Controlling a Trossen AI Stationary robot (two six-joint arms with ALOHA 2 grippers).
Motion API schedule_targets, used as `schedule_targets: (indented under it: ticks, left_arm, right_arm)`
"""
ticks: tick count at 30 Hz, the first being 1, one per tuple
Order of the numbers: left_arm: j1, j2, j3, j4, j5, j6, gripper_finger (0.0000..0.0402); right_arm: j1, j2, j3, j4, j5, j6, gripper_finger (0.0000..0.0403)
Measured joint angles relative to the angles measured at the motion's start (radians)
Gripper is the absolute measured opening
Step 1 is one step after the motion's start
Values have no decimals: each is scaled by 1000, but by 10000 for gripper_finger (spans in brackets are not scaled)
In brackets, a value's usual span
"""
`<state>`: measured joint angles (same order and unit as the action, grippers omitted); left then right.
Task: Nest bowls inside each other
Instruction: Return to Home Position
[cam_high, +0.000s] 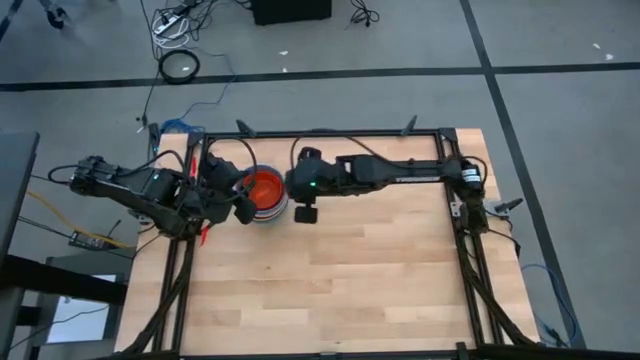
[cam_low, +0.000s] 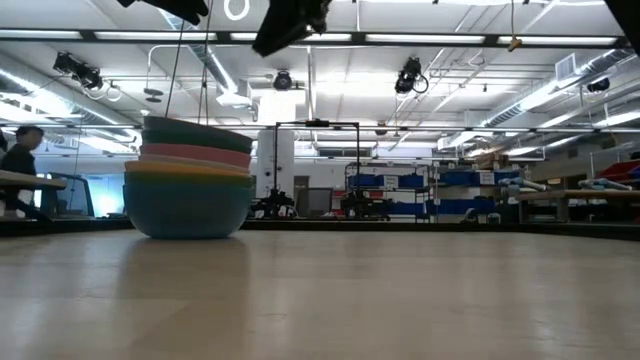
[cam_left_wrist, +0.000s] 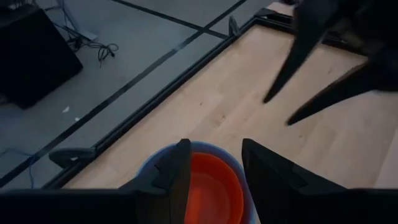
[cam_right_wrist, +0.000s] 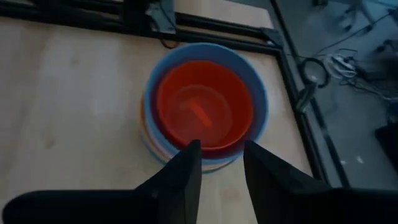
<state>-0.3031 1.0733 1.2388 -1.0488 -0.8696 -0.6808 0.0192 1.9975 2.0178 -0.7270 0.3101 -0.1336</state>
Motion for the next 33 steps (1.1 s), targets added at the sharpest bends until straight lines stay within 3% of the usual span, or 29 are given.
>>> schedule_targets:
  ticks: [3,11,20,24,27,30,33]
  left_arm:
    - [0,-1,0,15,-3,39,152]
    - [0,-2,0,88,-2,150,152]
    - [0,-2,0,89,37,180,152]
    - [0,-2,0,96,65,149,152]
    - [-3,-2,0,190,81,233,152]
    - [-8,-23,0,407,166,422,152]
    - [1,-78,0,634,399,615,152]
  right_arm:
    - [14,-38,0,-36,-44,9,106]
    - [89,-137,0,-184,-42,-32,105]
    - [162,-244,0,-226,-37,-3,105]
    - [177,-269,0,-228,-39,40,104]
    - [176,-285,0,-234,-47,115,103]
    - [173,-308,0,-221,-155,66,105]
    - [147,-358,0,-165,-372,23,105]
